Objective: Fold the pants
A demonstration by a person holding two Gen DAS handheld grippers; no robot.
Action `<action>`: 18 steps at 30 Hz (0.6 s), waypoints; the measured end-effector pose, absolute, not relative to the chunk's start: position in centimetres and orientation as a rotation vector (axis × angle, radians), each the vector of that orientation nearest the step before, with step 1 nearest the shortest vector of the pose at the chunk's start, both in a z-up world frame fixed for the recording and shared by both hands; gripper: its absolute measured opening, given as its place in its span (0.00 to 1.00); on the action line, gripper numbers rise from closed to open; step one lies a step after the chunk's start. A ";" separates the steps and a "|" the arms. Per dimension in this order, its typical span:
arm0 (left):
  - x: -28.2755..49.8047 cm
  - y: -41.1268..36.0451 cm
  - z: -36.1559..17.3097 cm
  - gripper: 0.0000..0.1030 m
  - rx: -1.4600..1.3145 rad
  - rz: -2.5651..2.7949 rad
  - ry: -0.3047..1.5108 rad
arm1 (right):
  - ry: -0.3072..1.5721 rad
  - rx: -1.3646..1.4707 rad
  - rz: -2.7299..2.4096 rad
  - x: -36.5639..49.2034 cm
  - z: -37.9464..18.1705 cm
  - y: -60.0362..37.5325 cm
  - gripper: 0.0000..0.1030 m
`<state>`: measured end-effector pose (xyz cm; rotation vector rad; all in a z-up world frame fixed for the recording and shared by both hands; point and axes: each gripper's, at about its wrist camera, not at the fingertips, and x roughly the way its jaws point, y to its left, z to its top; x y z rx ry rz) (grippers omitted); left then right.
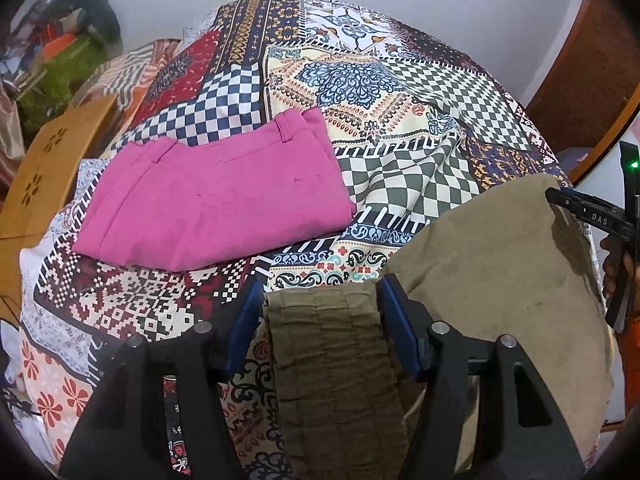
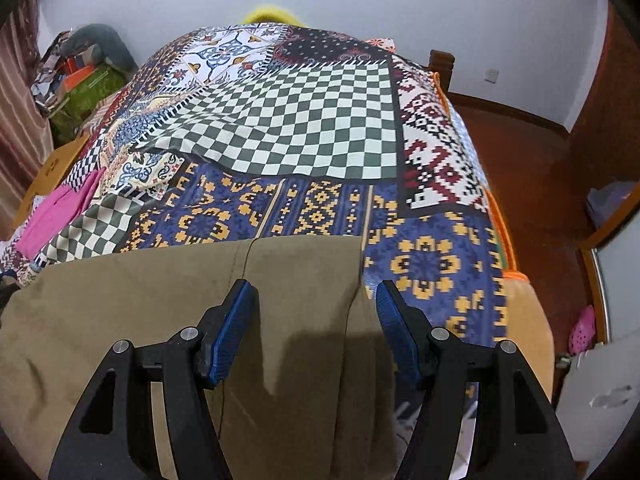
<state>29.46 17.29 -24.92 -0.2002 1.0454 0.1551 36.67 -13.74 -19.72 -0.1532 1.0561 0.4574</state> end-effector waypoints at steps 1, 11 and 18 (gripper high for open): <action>29.4 17.2 -24.9 0.57 -0.194 0.154 1.045 | 1.056 -0.153 0.466 36.5 -19.7 -13.6 0.48; 28.5 17.2 -24.1 0.54 -0.199 0.110 1.047 | 1.015 -0.274 0.490 35.6 -19.1 -11.8 0.07; 28.8 16.3 -24.5 0.52 -0.115 0.150 1.046 | 0.984 -0.256 0.455 35.8 -18.9 -12.3 0.06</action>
